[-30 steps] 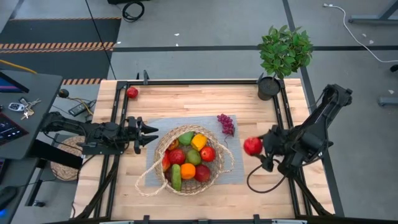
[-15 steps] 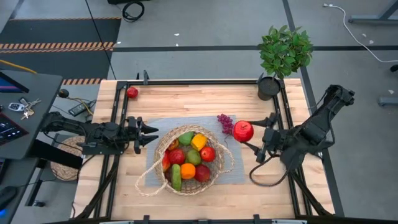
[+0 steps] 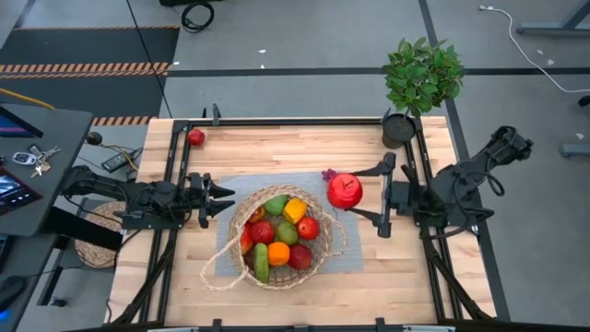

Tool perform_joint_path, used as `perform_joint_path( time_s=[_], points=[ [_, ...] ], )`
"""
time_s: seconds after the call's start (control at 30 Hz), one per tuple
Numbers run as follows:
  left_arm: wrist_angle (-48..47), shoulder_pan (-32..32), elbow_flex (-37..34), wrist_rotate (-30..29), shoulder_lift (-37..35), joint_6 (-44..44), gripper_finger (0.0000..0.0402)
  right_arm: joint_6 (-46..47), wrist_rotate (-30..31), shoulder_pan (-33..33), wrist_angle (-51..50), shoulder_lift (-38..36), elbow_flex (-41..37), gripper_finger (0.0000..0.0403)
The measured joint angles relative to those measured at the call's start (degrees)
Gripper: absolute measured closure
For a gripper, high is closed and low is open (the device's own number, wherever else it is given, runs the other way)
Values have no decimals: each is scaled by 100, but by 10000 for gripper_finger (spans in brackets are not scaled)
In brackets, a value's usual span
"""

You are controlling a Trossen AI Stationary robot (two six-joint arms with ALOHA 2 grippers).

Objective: Build produce basket
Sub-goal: Put the right red apple into the brown basket

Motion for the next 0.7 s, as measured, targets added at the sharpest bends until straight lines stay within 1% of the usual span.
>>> perform_joint_path(
  time_s=[0.13, 0.23, 0.4, 0.6, 0.7],
  points=[
    [2, 2, 0, 0, 0, 0, 206, -1021, -291, -192, 424, 118, 0, 44],
    [2, 0, 0, 0, 0, -1, 204, -1865, -288, -306, 565, 291, 0, 44],
    [2, 2, 0, 0, 0, -2, 205, -3463, -120, -578, 820, 692, 0, 44],
    [2, 2, -1, 0, 1, 0, 208, -5284, -105, -701, 1928, 1141, 0, 44],
    [2, 0, 0, 0, 0, 0, 205, -6042, -263, -702, 2541, 1308, 0, 44]
  ],
)
